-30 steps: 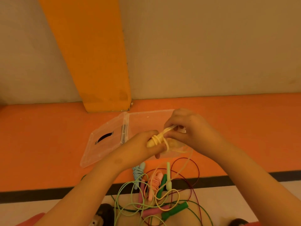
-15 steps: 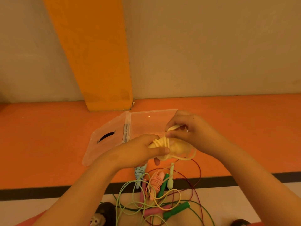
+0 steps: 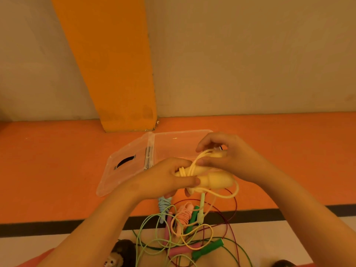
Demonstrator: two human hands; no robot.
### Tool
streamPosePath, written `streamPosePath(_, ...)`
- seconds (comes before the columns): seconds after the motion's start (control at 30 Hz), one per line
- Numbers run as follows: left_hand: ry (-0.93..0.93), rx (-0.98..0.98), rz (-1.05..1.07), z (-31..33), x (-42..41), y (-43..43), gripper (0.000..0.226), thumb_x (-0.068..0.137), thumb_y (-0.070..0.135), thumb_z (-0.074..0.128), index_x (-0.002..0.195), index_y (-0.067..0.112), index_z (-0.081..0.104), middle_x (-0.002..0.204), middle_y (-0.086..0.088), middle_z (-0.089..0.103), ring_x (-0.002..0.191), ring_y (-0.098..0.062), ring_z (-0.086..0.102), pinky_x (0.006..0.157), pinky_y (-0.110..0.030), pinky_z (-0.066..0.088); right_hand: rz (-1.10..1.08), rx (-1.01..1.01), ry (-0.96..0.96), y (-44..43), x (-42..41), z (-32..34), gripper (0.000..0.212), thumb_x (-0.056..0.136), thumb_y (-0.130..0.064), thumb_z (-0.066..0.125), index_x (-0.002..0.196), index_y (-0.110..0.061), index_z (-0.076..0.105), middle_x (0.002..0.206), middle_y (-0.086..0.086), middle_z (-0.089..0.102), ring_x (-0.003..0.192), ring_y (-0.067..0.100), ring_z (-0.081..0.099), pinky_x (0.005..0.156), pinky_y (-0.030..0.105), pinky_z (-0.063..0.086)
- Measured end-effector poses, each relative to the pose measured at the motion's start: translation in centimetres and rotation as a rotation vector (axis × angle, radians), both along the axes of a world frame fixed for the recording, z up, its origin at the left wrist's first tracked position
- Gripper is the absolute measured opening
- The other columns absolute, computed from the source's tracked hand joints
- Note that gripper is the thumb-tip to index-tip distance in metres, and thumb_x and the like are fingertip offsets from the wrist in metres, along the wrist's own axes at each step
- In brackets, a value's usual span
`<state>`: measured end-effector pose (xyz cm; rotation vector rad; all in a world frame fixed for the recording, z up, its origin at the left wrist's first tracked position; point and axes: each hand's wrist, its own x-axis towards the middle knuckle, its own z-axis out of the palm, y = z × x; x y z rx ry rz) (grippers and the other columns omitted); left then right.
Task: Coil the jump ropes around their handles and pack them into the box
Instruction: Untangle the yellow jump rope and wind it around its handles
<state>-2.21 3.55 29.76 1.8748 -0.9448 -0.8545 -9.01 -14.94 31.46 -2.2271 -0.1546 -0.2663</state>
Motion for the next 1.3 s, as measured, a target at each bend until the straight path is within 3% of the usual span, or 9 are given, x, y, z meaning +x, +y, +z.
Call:
streamPosePath(0.13,0.029,-0.123,0.016,-0.1,-0.1,0.2,0.008,0.092,0.016,0.062,0.086,0.022,0.061,0.06,0.004,0.065,0.038,-0.009,0.04,0.04,-0.018,0.031,0.033,0.201,0.079,-0.7,-0.5,0.2,0.013,0.084,-0.018,0.068,0.095,-0.024,0.067,0.096,-0.008,0.067,0.088,-0.003,0.06,0.073,0.01,0.044)
streamPosePath(0.3,0.152,-0.316,0.116,-0.4,0.0,0.2,0.008,0.092,0.023,0.06,0.095,0.016,0.06,0.064,-0.001,0.067,0.035,-0.01,0.036,0.038,-0.019,0.026,0.059,0.624,0.163,-1.2,-0.9,0.6,0.04,0.079,-0.029,0.066,0.117,-0.019,0.059,0.098,-0.005,0.069,0.088,0.009,0.065,0.068,0.018,0.05)
streamPosePath(0.4,0.214,-0.462,0.264,-0.6,0.6,-0.1,0.023,0.084,0.031,0.057,0.098,0.013,0.06,0.069,-0.007,0.066,0.036,-0.014,0.036,0.04,-0.02,0.026,0.106,0.742,0.187,-1.1,-0.8,0.5,0.057,0.071,-0.032,0.075,0.122,-0.015,0.056,0.103,-0.001,0.07,0.095,0.017,0.067,0.079,0.026,0.054)
streamPosePath(0.47,0.244,-0.533,0.355,-0.5,0.9,-0.4,0.028,0.084,0.033,0.056,0.092,0.006,0.059,0.064,-0.007,0.065,0.034,-0.014,0.035,0.039,-0.018,0.026,0.102,0.7,0.195,-0.5,-0.7,0.3,0.046,0.076,-0.024,0.074,0.118,-0.014,0.061,0.103,0.007,0.068,0.091,0.021,0.066,0.081,0.031,0.055)
streamPosePath(0.57,0.214,-0.547,0.438,-0.3,1.0,-1.0,0.03,0.096,0.029,0.053,0.102,-0.001,0.053,0.056,-0.001,0.062,0.033,-0.013,0.036,0.039,-0.018,0.025,0.014,0.632,0.188,0.9,-0.5,0.1,0.021,0.086,-0.011,0.065,0.107,-0.012,0.062,0.076,0.004,0.058,0.057,0.009,0.051,0.051,0.02,0.045)
streamPosePath(0.7,0.212,-0.602,0.449,0.0,0.8,-1.7,0.022,0.097,0.02,0.047,0.115,0.032,0.052,0.067,-0.008,0.064,0.036,-0.018,0.036,0.04,-0.02,0.024,-0.107,0.419,0.105,1.4,-0.1,-0.3,0.006,0.089,-0.015,0.061,0.09,-0.02,0.065,0.058,-0.012,0.054,0.047,-0.002,0.042,0.047,0.012,0.031)
streamPosePath(1.0,0.159,-0.524,0.489,-0.3,0.9,-2.1,0.018,0.098,0.025,0.049,0.092,0.008,0.055,0.072,-0.01,0.067,0.036,-0.018,0.04,0.039,-0.02,0.027,-0.151,0.178,0.178,0.8,0.1,-0.9,0.023,0.098,-0.011,0.045,0.082,-0.009,0.061,0.069,-0.002,0.059,0.066,0.006,0.055,0.069,0.017,0.043)
streamPosePath(1.13,0.009,-0.45,0.512,-1.1,1.1,-2.0,0.012,0.096,0.024,0.054,0.098,0.013,0.059,0.072,-0.007,0.066,0.038,-0.015,0.042,0.037,-0.019,0.031,-0.185,0.285,0.211,0.6,0.0,-0.8,0.024,0.099,-0.016,0.047,0.085,-0.008,0.064,0.057,-0.004,0.047,0.048,0.006,0.041,0.049,0.019,0.039)
streamPosePath(1.3,-0.175,-0.293,0.63,-2.1,1.7,-1.8,0.021,0.092,0.035,0.058,0.099,0.016,0.059,0.073,-0.001,0.068,0.041,-0.009,0.048,0.045,-0.022,0.038,-0.184,-0.125,0.289,-0.2,-0.2,-1.4,0.019,0.091,-0.03,0.061,0.085,-0.013,0.065,0.056,-0.008,0.05,0.046,0.002,0.041,0.051,0.021,0.033)
